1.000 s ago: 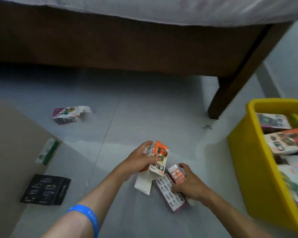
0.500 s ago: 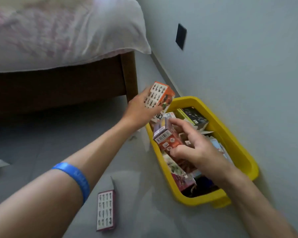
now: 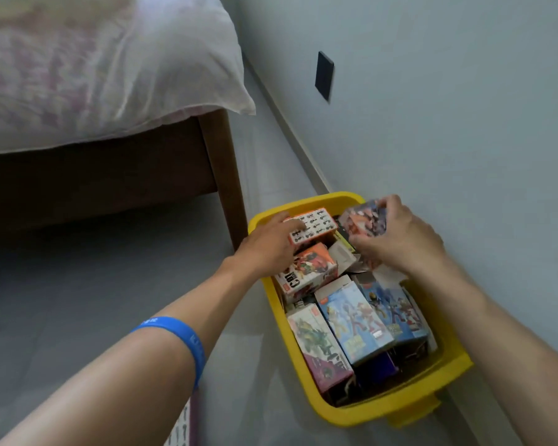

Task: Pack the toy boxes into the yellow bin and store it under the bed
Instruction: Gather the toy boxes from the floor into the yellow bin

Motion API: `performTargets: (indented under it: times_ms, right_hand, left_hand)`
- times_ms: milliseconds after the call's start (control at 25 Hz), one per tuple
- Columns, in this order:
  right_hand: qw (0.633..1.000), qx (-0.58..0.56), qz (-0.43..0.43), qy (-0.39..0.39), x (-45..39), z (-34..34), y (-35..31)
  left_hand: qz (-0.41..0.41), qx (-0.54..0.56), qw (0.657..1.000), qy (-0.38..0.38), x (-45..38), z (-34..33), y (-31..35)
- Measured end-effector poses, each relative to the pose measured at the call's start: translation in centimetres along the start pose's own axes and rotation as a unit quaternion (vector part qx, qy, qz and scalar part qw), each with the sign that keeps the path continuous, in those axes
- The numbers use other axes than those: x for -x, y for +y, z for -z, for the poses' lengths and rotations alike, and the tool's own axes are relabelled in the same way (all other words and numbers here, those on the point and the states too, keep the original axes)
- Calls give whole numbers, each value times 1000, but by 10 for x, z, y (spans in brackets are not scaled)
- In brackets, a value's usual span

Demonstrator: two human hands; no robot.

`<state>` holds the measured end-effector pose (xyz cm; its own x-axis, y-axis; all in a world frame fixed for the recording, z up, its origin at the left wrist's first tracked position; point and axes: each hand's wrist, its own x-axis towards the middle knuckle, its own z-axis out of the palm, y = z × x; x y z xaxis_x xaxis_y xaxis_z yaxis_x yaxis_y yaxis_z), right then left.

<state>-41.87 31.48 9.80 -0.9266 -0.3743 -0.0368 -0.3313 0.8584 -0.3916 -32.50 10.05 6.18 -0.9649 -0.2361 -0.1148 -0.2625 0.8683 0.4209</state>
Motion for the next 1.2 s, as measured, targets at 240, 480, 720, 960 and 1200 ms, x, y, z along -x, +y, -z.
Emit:
performTargets:
  times_ms: [240, 480, 720, 960, 1200]
  right_hand:
    - [985, 155, -51, -55, 44, -55, 47]
    - [976, 218, -6, 16, 71, -51, 28]
    - [942, -25, 304, 142, 121, -65, -104]
    - [910, 74, 235, -334, 214, -236, -198]
    - [901, 65, 295, -310, 241, -326, -205]
  left_hand:
    - [28, 25, 994, 99, -11, -22, -7]
    - [16, -31, 997, 71, -2, -25, -14]
    - [78, 143, 961, 222, 80, -3, -84]
    - [375, 86, 901, 201, 271, -22, -253]
    - [648, -60, 749, 124, 478, -49, -353]
